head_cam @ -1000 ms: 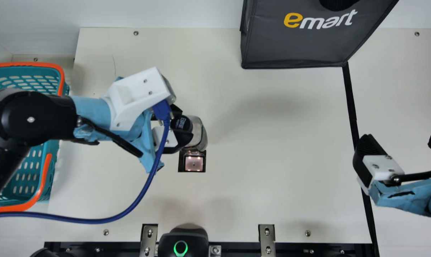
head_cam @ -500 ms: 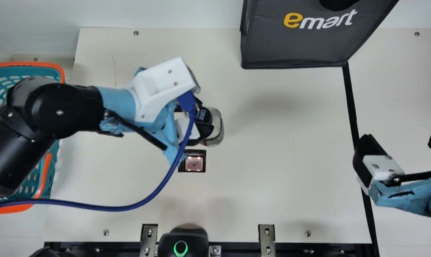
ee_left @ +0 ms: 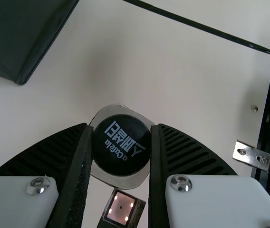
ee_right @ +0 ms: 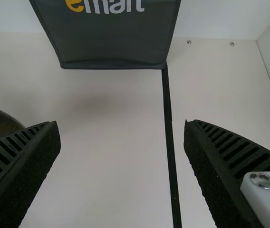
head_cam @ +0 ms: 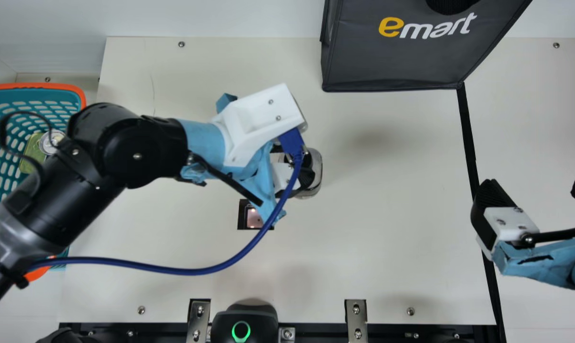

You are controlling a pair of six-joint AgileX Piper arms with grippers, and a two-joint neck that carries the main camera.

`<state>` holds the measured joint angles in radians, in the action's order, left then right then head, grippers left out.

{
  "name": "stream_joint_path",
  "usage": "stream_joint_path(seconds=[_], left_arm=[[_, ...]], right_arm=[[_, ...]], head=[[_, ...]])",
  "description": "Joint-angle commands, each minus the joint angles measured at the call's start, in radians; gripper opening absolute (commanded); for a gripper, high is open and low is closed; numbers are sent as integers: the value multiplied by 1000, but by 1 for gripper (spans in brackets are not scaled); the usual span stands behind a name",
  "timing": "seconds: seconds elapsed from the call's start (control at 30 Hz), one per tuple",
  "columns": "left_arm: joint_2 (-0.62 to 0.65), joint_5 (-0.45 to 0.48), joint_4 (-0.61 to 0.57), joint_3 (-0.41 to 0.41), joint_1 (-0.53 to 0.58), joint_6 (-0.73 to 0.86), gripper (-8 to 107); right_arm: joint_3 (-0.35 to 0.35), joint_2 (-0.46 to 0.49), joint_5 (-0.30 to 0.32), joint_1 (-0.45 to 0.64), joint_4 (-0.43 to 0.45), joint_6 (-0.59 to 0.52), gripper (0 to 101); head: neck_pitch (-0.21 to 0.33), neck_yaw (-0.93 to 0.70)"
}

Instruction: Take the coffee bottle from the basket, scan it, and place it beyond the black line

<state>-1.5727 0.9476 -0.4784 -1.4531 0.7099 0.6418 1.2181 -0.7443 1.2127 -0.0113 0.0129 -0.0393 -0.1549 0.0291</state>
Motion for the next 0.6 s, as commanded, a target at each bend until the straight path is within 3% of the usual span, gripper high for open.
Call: stream_joint_path(seconds=[0.0,0.57], left_arm=[[-14,-8,5,-6,9,-5,10],[-130,-83,22,-73,73,-50,10]], right_arm=[[0,0,0,0,0,0,91],[0,0,0,0,0,0,91]], head=[[17,-2],[17,-2]])
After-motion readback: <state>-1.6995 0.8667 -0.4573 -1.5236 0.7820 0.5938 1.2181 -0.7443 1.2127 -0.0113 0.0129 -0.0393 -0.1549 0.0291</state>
